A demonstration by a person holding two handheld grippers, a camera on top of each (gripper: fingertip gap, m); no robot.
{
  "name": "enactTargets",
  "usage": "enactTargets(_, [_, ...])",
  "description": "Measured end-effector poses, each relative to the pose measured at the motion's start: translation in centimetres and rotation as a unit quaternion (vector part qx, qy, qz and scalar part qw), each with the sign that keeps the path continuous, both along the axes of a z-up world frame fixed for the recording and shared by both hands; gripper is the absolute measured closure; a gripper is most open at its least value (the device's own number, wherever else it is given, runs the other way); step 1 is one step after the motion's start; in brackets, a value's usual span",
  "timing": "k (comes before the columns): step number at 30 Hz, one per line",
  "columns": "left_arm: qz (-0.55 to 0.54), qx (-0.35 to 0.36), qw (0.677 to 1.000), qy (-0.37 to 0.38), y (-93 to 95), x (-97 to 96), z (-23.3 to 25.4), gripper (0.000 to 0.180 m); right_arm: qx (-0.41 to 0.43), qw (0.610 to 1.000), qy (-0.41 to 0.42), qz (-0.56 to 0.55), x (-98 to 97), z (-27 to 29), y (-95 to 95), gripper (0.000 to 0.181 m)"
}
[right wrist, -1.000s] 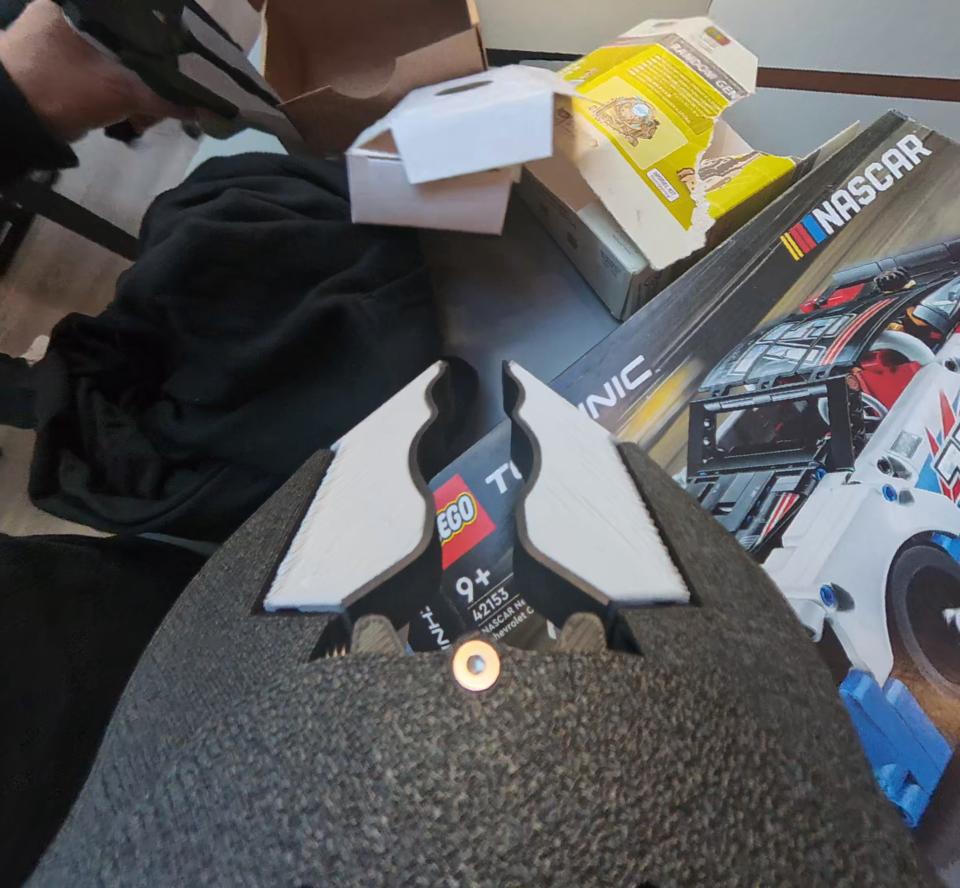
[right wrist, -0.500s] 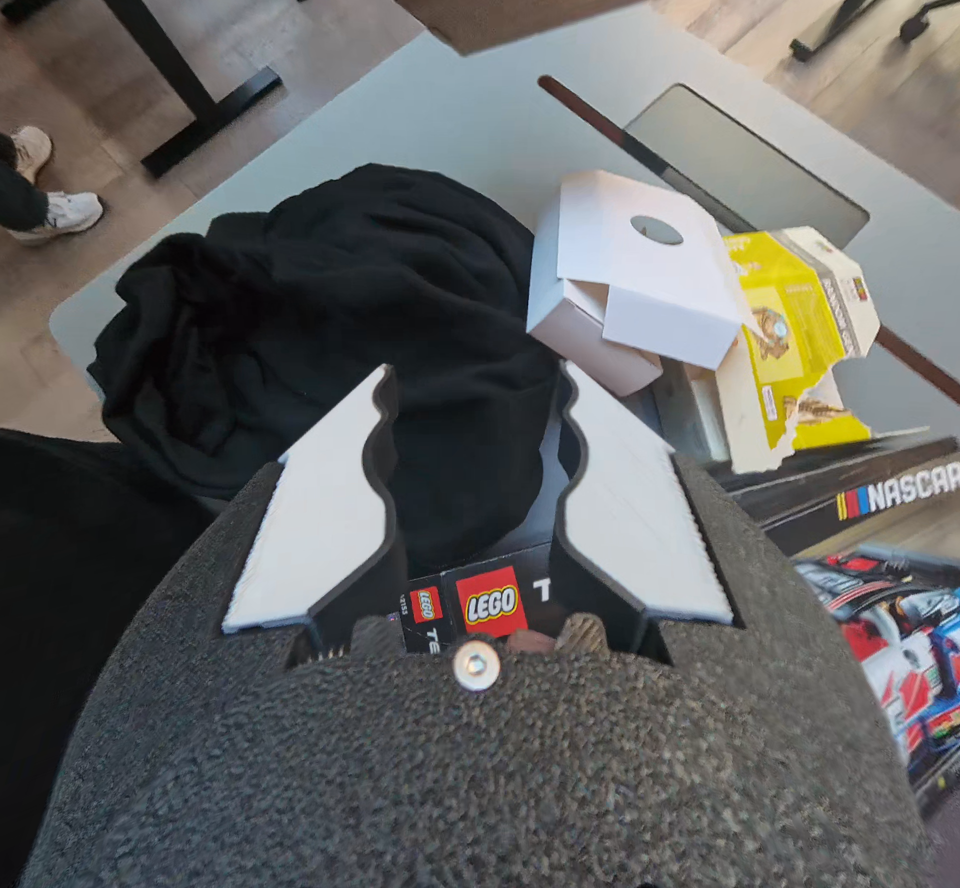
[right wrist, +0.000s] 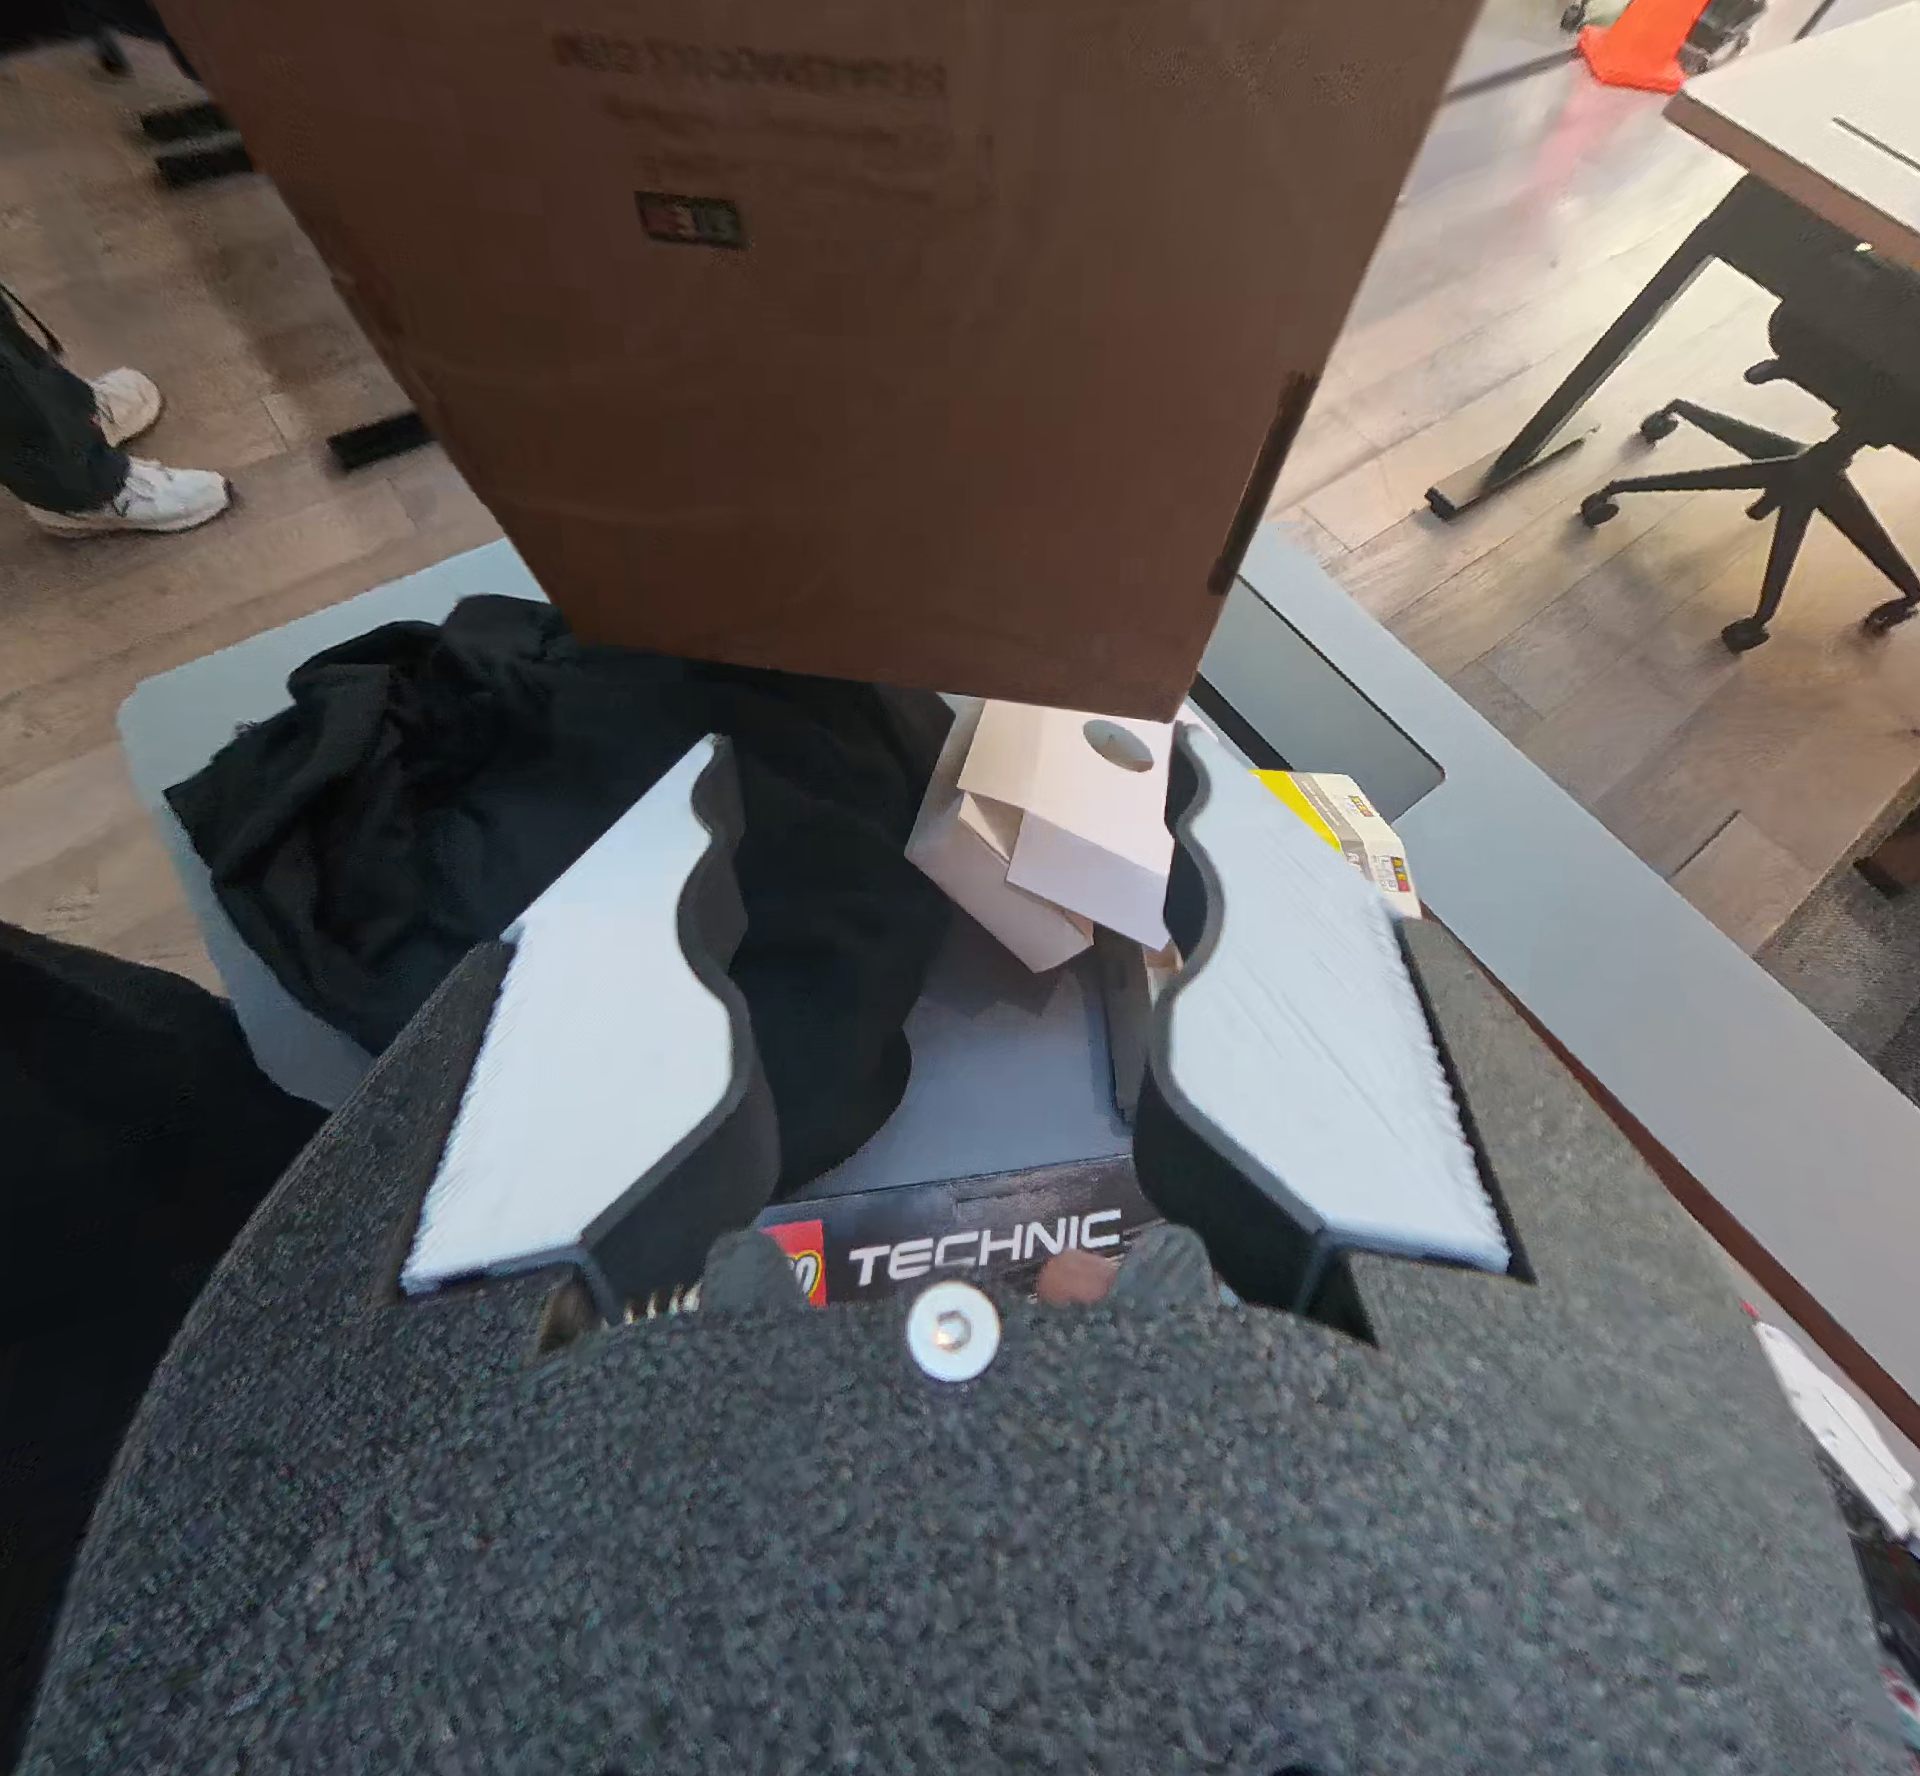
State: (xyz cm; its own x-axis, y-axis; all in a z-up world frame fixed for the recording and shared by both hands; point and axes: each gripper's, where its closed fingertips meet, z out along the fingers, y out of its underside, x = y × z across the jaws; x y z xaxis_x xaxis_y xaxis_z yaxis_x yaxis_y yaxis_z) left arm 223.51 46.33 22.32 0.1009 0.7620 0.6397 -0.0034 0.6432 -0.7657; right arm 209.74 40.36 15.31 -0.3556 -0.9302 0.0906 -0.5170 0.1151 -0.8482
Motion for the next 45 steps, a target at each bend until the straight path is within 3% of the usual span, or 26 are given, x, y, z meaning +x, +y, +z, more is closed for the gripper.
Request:
enactTargets(5, [-0.044,-0.019,0.998,0.038,4.4,-5.4,2.6,0.174,0.015,0.998,-0.055,0.040,-6.0,1.1,1.1,0.099])
enactTargets(11, [-0.145,-0.089,0.983,0.064,10.8,-11.6,3.3,0.172,0.002,0.988,-0.111,0.111,-12.7,4.2,3.7,0.093])
enactTargets(13, [-0.183,-0.101,0.974,0.088,12.7,-13.1,3.6,0.171,0.018,0.977,-0.131,0.165,-14.0,5.5,6.1,0.083])
enactTargets(16, [-0.243,-0.109,0.957,0.119,15.0,-14.8,3.5,0.171,0.100,0.933,-0.168,0.303,-15.2,6.4,12.7,0.111])
enactTargets(20, [-0.314,-0.089,0.934,0.148,16.4,-15.7,2.9,0.170,0.173,0.890,-0.189,0.376,-16.0,5.8,18.9,0.108])
enactTargets(24, [-0.366,-0.076,0.921,0.111,16.6,-14.9,1.7,0.170,0.171,0.909,-0.183,0.333,-15.4,4.3,20.9,0.109])
enactTargets(30, [-0.419,-0.062,0.905,0.030,16.0,-12.5,1.0,0.165,0.144,0.955,-0.112,0.233,-12.8,3.8,23.2,0.109])
enactTargets(33, [-0.394,-0.105,0.913,0.000,14.9,-11.6,0.4,0.160,0.106,0.979,-0.056,0.167,-11.6,4.3,23.7,0.109])
enactTargets(36, [-0.364,-0.141,0.919,-0.060,13.8,-11.7,-1.5,0.134,0.062,0.994,0.013,0.093,-10.6,4.2,23.4,0.109])
enactTargets(37, [-0.363,-0.157,0.914,-0.084,13.7,-11.9,-2.4,0.122,0.048,0.995,0.047,0.075,-10.2,3.9,23.3,0.109])
enactTargets(40, [-0.350,-0.225,0.898,-0.144,13.4,-13.4,-4.9,0.111,-0.005,0.986,0.167,0.021,-9.3,2.2,22.7,0.109])
enactTargets(42, [-0.353,-0.253,0.889,-0.145,14.1,-15.1,-5.3,0.114,-0.042,0.968,0.246,-0.014,-9.6,0.8,21.8,0.109])
enactTargets(45, [-0.311,-0.311,0.883,-0.161,14.5,-18.4,-6.7,0.111,-0.059,0.957,0.279,-0.048,-10.0,0.0,21.7,0.110])
